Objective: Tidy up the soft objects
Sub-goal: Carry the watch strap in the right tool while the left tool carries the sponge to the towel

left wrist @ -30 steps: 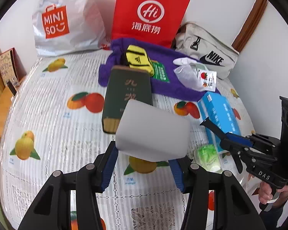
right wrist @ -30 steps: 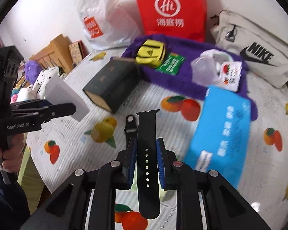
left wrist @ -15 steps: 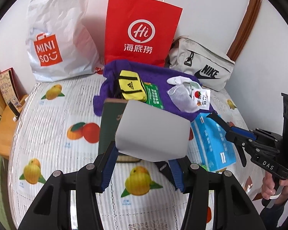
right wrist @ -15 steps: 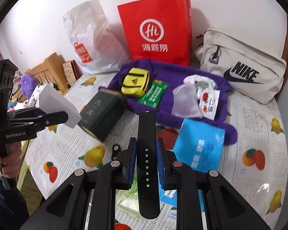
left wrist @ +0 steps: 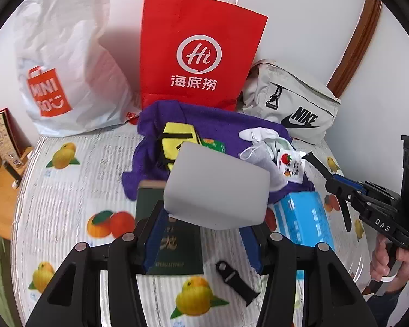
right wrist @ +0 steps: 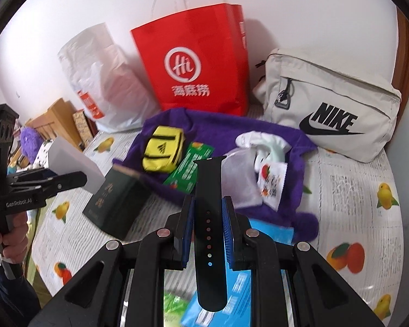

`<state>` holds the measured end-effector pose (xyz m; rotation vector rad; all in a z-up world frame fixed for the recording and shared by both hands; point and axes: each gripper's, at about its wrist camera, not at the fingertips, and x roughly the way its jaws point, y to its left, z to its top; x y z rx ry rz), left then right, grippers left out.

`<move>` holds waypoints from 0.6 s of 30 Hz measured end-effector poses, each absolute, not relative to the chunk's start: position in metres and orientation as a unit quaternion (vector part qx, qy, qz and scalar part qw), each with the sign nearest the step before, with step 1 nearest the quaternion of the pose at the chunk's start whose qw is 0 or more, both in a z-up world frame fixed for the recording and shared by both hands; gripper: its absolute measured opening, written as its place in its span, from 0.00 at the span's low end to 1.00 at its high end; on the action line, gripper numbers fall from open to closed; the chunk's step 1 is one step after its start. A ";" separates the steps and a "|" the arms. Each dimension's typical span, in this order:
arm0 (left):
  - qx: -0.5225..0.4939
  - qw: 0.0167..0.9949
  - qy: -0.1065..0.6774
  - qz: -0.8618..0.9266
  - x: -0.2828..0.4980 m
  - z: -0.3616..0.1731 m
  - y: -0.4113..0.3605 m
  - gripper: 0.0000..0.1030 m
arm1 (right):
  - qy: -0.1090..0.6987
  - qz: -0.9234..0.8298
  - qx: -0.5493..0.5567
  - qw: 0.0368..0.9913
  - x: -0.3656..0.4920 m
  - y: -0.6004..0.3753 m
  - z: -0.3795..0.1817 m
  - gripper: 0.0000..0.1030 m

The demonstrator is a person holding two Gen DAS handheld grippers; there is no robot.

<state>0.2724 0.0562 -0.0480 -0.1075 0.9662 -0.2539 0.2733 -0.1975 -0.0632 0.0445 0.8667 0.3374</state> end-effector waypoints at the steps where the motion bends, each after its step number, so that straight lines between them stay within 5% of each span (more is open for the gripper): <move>1: -0.050 0.876 0.463 -0.122 0.277 -0.048 0.054 0.48 | 0.419 0.162 0.023 0.893 0.278 -0.198 -0.064 0.20; 18: -0.041 0.863 0.488 -0.123 0.344 -0.074 0.036 0.48 | 0.440 0.156 0.033 0.884 0.368 -0.202 -0.095 0.20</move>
